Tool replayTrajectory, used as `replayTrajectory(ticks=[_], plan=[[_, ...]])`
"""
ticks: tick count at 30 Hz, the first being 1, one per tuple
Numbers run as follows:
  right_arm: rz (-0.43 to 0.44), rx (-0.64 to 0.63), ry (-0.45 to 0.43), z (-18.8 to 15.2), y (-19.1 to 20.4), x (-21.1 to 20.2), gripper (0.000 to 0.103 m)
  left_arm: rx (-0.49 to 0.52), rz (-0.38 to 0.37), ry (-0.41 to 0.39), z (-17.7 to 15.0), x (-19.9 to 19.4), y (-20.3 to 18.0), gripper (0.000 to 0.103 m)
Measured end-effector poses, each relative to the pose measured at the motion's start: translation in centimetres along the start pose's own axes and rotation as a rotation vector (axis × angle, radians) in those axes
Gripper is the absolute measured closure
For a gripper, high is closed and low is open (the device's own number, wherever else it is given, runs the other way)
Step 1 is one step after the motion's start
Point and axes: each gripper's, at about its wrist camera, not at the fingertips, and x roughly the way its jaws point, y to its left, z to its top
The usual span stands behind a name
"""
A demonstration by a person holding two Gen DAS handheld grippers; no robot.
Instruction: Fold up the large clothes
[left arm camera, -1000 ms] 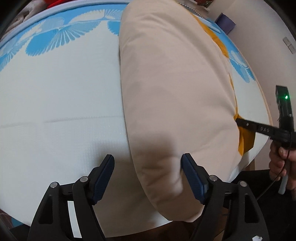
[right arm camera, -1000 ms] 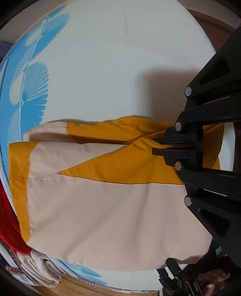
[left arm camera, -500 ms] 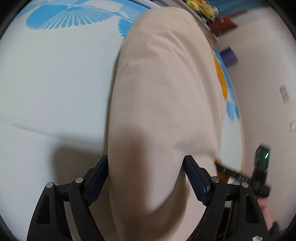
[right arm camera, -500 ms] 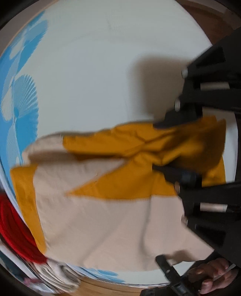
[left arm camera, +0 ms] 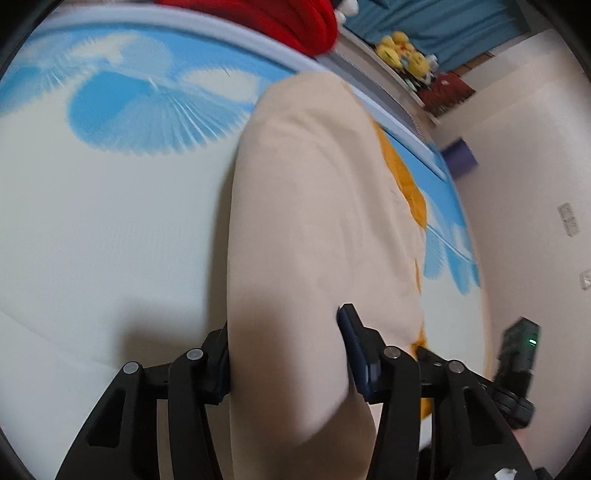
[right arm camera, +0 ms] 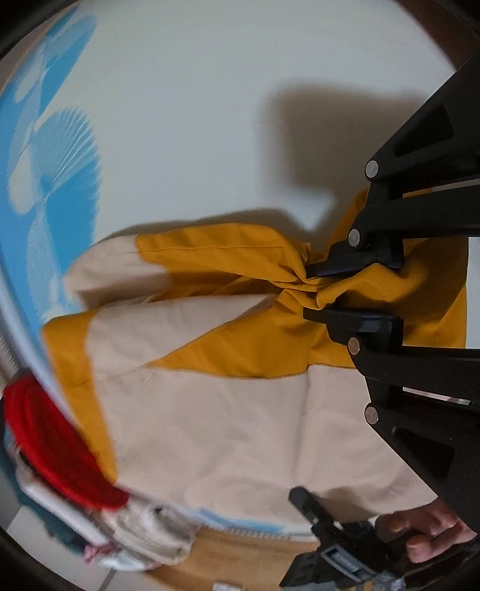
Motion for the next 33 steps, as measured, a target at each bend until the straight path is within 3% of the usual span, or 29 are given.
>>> replayTrajectory(ticks=[2, 5, 10, 13, 15, 17, 18, 19, 22, 28, 33], plan=[[0.013, -0.046, -0.021, 0.3, 2.3, 0.5, 0.087, -0.026, 0.047, -0.025, 0.9, -1.0, 1.2, 0.056], [-0.059, -0.111, 0.021, -0.6, 3.9, 2.0, 0.087, -0.032, 0.111, -0.046, 1.3, -2.5, 2.5, 0.055], [-0.126, -0.113, 0.039, -1.9, 2.7, 2.2, 0.079, 0.264, 0.165, 0.061, -2.9, -3.9, 0.4, 0.054], [-0.196, -0.106, 0.01, -2.5, 1.8, 1.4, 0.062, 0.387, 0.322, 0.168, -5.9, -1.2, 0.7, 0.051], [-0.288, -0.14, -0.018, -3.0, 1.9, 0.3, 0.05, 0.385, 0.388, 0.111, -7.6, -1.7, 1.2, 0.05], [-0.391, -0.188, -0.06, -3.9, 2.3, -1.1, 0.05, 0.384, 0.415, 0.079, -8.4, -3.1, 0.8, 0.046], [-0.417, -0.209, -0.087, -4.5, 2.3, -2.2, 0.05, 0.394, 0.429, 0.053, -8.9, -4.2, 0.4, 0.039], [-0.418, -0.219, -0.119, -5.1, 2.2, -3.5, 0.05, 0.403, 0.442, 0.025, -9.3, -5.3, 0.1, 0.028], [-0.398, -0.262, -0.253, -7.9, 2.3, -7.8, 0.05, 0.401, 0.464, -0.08, -11.1, -9.1, -0.8, 0.01], [-0.315, -0.343, -0.432, -16.2, 5.1, -14.6, 0.041, 0.349, 0.42, -0.178, -15.3, -15.0, -2.0, 0.009], [-0.278, -0.305, -0.513, -21.5, 7.6, -18.3, 0.02, 0.322, 0.393, -0.248, -18.6, -18.8, -3.7, 0.003]])
